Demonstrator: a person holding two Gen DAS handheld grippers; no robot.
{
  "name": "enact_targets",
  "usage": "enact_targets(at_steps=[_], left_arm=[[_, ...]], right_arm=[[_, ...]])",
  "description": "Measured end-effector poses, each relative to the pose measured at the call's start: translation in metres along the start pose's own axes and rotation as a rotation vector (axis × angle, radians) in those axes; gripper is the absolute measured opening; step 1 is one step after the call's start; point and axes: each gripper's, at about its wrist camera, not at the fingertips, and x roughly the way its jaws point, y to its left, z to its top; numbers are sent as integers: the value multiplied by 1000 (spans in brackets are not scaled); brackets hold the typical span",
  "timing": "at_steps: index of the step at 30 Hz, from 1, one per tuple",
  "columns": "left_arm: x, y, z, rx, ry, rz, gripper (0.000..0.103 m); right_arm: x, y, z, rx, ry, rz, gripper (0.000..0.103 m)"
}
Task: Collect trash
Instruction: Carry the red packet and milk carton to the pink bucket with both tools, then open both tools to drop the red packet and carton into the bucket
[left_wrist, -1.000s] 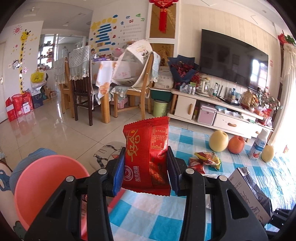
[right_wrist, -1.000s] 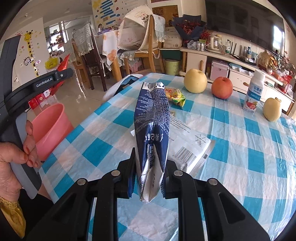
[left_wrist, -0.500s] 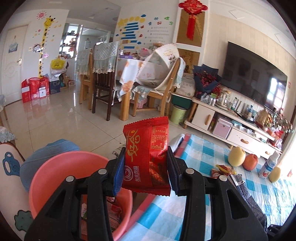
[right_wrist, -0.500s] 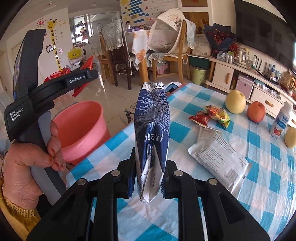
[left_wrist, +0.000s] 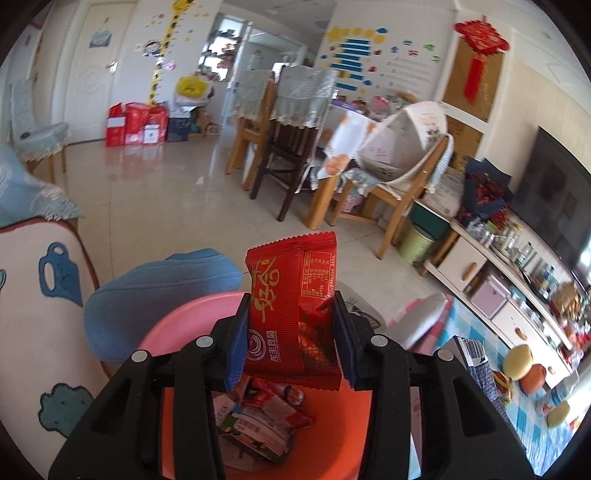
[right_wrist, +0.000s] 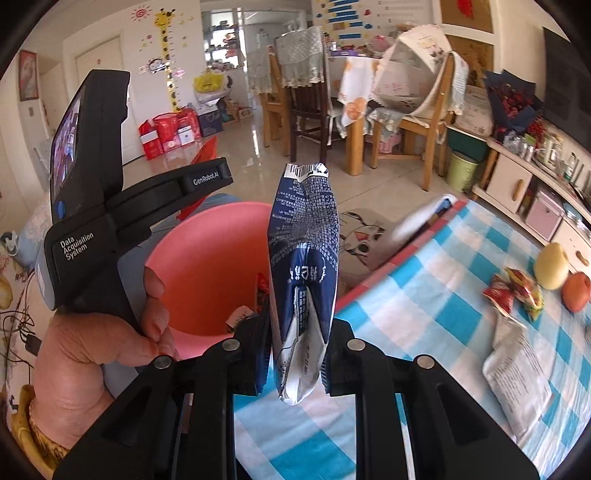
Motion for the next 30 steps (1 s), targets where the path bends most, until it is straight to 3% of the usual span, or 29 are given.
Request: enact_targets(at_steps=[9, 10, 12, 13, 14, 17, 20, 26, 30], left_arm=[[18, 20, 5, -37, 49, 57, 44], [18, 21, 5, -37, 53, 64, 47], [20, 22, 5, -42, 59, 82, 66], [20, 22, 5, -39, 58, 91, 75], [20, 21, 6, -32, 56, 96, 77], [21, 18, 5, -14, 61, 102, 86], [21, 16, 3, -2, 68, 95, 87], [18, 4, -2, 52, 66, 80, 92], [13, -12, -9, 109, 64, 56, 92]], right_arm=[[38, 24, 13, -37, 50, 43, 23], [41, 25, 13, -42, 56, 35, 24], [45, 25, 11, -36, 68, 37, 24], [45, 24, 10, -29, 64, 43, 31], [43, 23, 9, -23, 55, 38, 42], [39, 17, 5, -13, 39, 14, 53], [32, 10, 0, 9, 29, -3, 64], [19, -1, -12, 5, 13, -73, 81], [12, -8, -22, 14, 21, -95, 86]])
